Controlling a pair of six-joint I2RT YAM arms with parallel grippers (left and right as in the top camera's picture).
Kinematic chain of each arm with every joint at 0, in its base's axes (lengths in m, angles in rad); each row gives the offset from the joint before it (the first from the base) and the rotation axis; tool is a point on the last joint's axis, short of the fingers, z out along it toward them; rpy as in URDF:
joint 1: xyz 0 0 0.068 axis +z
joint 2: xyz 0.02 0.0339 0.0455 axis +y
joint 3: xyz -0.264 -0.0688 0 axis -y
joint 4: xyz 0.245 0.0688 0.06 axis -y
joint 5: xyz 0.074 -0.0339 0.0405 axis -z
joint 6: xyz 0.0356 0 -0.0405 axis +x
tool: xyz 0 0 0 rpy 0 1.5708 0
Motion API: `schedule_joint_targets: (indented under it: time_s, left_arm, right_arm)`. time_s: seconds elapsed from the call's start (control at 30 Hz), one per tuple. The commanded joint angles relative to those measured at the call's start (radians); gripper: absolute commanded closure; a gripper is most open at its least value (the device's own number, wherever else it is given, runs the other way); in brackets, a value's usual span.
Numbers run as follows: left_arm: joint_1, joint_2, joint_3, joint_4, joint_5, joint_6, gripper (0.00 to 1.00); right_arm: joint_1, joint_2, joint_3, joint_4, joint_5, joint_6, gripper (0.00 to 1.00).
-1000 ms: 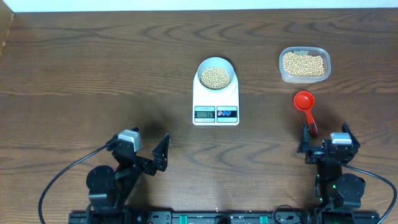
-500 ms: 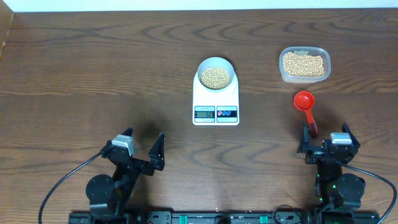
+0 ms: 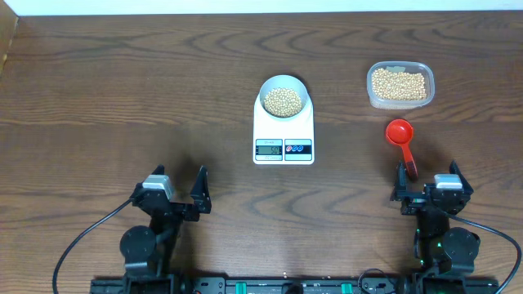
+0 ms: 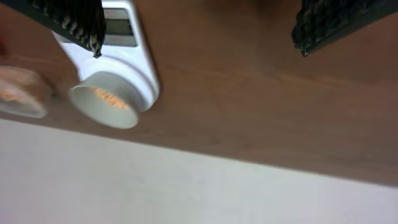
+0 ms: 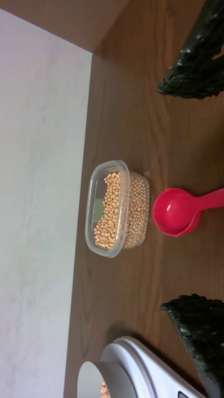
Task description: Scoop item into bowl and weigh 50g on scale
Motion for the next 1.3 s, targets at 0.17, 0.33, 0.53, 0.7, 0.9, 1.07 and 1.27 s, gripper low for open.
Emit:
schedule_joint_targets:
  time_s: [0.17,0.33,0.53,0.7,0.9,1.07,1.27]
  left_arm:
    - [0.005,-0.009,-0.071,0.065,-0.174,-0.005,0.02]
    - [0.005,-0.009,-0.071,0.058,-0.219,-0.005,0.02]
    - [0.005,-0.009,-0.071,0.051,-0.251,0.011,0.03]
    - [0.005,-0.009,-0.071,0.05,-0.251,0.026,0.02]
    - [0.005,-0.009,-0.071,0.051,-0.251,0.026,0.02]
    - [0.005,-0.009,-0.071,0.054,-0.25,0.025,0.02]
    - [0.004,-0.009,-0.071,0.054,-0.251,0.025,0.02]
  right_arm:
    - [-0.003,-0.004,-0.002,-0.003,0.005,0.015,0.01]
    - [-0.003,-0.004,-0.002,-0.003,0.005,0.015,0.01]
    - [-0.003,-0.004,-0.002,-0.004,0.005,0.015,0.01]
    - [-0.003,-0.004,-0.002,-0.004,0.005,0.015,0.01]
    - [-0.003,-0.004,-0.002,-0.003,0.005,0.015,0.01]
    - [-0.003,-0.004,-0.002,-0.003,0.005,0.015,0.01]
    - [-0.003,-0.004,-0.002,-0.004,0.004,0.015,0.01]
